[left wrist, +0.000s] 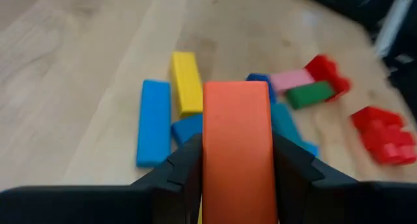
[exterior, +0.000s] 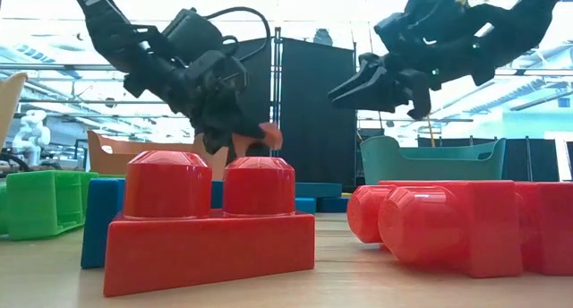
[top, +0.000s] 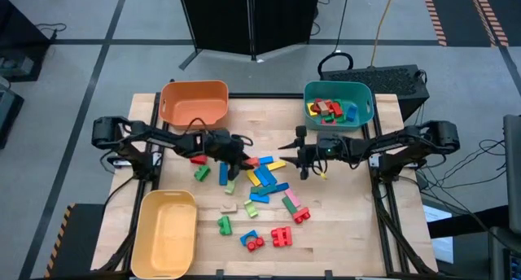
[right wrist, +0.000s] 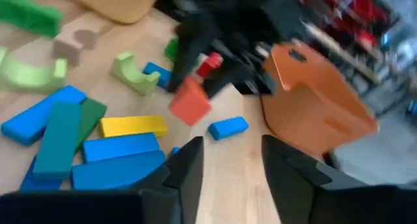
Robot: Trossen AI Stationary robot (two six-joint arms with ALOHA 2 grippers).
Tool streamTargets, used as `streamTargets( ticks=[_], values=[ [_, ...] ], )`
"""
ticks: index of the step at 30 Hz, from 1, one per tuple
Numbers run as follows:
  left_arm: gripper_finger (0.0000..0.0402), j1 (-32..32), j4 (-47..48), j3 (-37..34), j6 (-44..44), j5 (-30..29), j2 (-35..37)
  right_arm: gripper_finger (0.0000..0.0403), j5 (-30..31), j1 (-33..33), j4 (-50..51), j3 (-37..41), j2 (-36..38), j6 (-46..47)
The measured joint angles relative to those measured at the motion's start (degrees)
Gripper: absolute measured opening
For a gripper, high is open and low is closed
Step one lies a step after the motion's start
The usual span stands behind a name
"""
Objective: Sort blocks by size
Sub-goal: Put the orange arch block into the blue bin
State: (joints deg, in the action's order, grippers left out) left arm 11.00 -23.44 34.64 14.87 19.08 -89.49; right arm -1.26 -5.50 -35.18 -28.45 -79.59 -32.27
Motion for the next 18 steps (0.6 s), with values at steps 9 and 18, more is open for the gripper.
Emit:
streamTargets(
  ticks=[9,18],
  values=[
    [0.0128,3.29,0.17,4.2,2.01,10.4,0.0,0.0262,-0.27,1.47,-1.48,-1.36,0.0,-10.47],
    [0.0128,3.24,1.95,8.5,4.35,12.44,-0.91,0.0265,-4.76,1.49,9.56,-7.92,-0.79,-10.85]
  ],
)
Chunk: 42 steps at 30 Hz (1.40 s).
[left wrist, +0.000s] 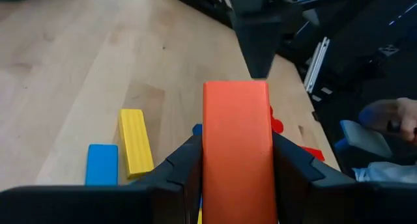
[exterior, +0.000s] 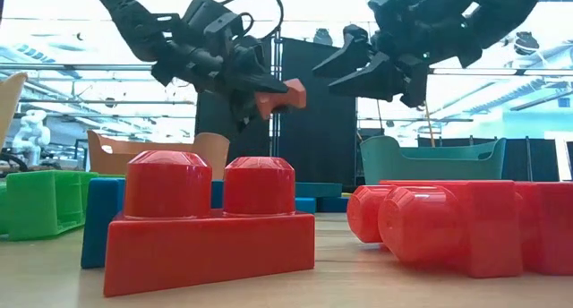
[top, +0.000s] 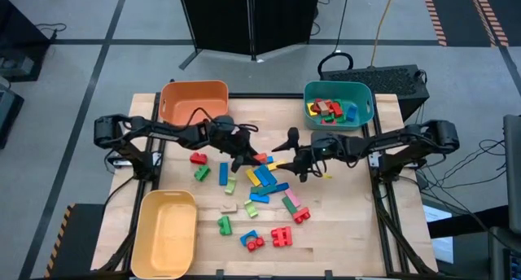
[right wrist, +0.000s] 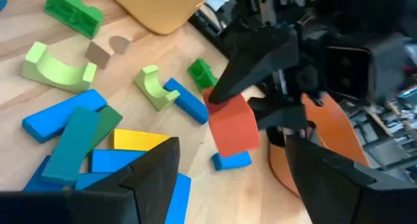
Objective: Sort blocks by size
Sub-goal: Put the orange arch block into the blue bin
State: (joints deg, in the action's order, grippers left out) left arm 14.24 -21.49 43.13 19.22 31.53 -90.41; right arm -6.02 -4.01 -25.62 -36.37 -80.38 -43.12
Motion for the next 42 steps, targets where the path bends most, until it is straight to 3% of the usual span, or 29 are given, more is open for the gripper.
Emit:
streamTargets(
  ticks=[17,30,38,42],
  values=[
    [0.0128,-1.75,3.53,4.96,0.15,1.7,-3.7,0.0259,-1.86,0.0,5.41,-7.36,-7.69,-2.75],
    [0.0128,-1.7,4.0,4.96,-0.03,1.7,-3.7,0.0152,-1.9,0.0,5.85,-7.31,-7.65,-3.1],
    [0.013,-1.73,3.99,4.92,0.07,1.56,-3.7,0.0137,-1.9,0.0,5.88,-7.31,-7.65,-3.39],
    [0.0152,-1.62,3.34,4.87,0.94,1.01,-3.7,0.0136,-1.73,-0.01,6.14,-7.31,-7.6,-1.98]
  ],
)
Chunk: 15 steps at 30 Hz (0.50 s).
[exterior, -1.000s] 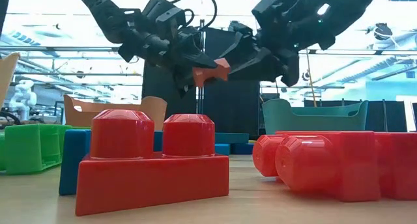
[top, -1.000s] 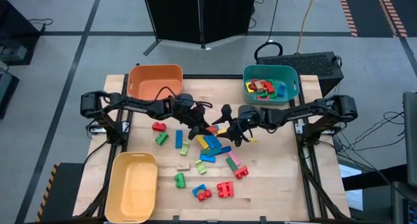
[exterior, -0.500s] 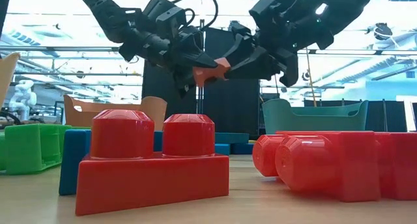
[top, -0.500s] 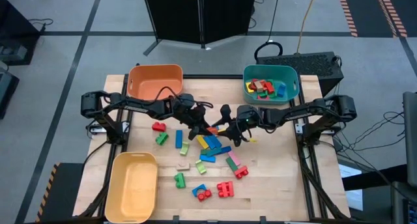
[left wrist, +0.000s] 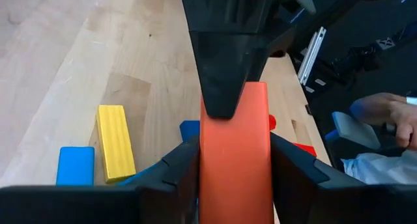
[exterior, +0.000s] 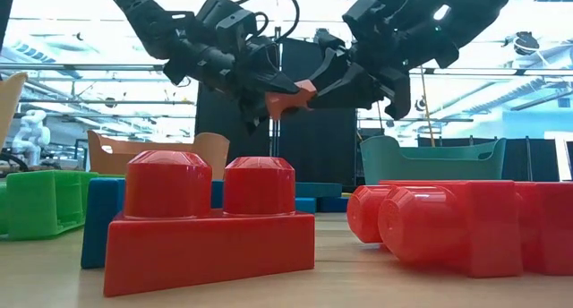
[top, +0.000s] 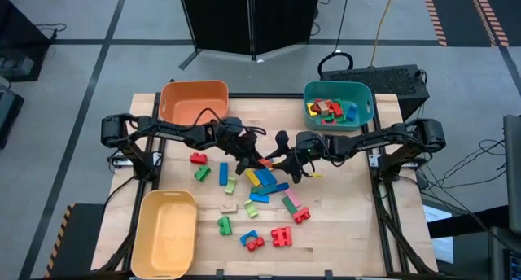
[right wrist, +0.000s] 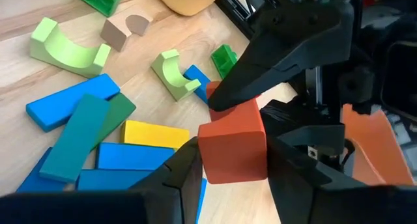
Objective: Sort blocks by size
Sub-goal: Put the orange arch block into the blue bin
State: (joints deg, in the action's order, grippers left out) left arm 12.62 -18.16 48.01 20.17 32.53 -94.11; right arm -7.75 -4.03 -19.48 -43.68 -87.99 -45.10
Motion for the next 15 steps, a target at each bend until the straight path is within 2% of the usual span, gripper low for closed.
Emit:
streamTargets(
  ticks=[4,8,15],
  values=[
    [0.0195,1.26,-1.02,0.0,0.31,1.52,0.04,0.0135,1.99,-0.07,-0.01,0.0,0.0,2.7],
    [0.023,3.46,-0.48,0.0,0.37,2.83,0.51,0.0134,7.84,-0.11,0.25,0.0,0.26,3.73],
    [0.0239,6.76,1.11,0.0,-0.68,3.41,2.06,0.0134,12.4,-1.7,6.71,-0.05,3.35,5.37]
  ],
)
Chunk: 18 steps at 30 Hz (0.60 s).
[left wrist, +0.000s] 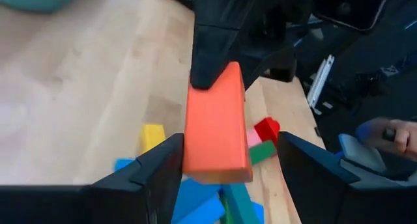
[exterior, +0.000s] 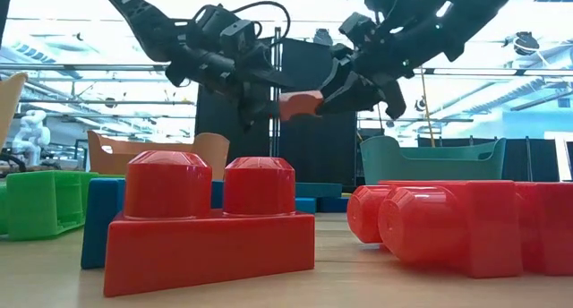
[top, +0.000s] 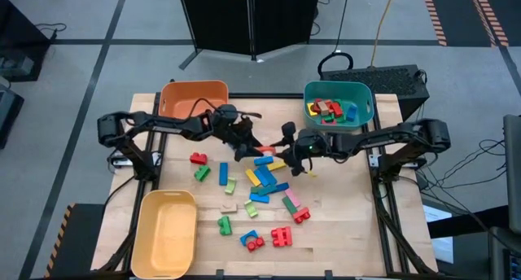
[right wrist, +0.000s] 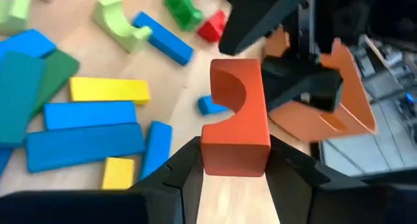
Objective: Sort blocks by size
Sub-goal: Put the orange arch block into the blue bin
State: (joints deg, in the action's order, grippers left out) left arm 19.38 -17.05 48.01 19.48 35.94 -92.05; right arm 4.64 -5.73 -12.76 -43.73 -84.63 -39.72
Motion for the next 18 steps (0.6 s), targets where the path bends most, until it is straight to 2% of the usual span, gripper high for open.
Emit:
streamTargets(
  ticks=[5,10,18],
  values=[
    [0.0239,0.43,3.73,0.0,-4.73,-2.99,4.54,0.0134,0.42,-3.31,10.4,0.07,5.83,4.33],
    [0.0239,-0.1,8.63,0.0,-9.68,-12.02,9.17,0.0134,0.32,-7.04,17.66,0.28,13.07,7.58],
    [0.0239,-3.41,11.97,0.0,-11.5,-16.72,11.19,0.0134,0.18,-12.81,22.81,2.11,23.57,10.02]
  ],
)
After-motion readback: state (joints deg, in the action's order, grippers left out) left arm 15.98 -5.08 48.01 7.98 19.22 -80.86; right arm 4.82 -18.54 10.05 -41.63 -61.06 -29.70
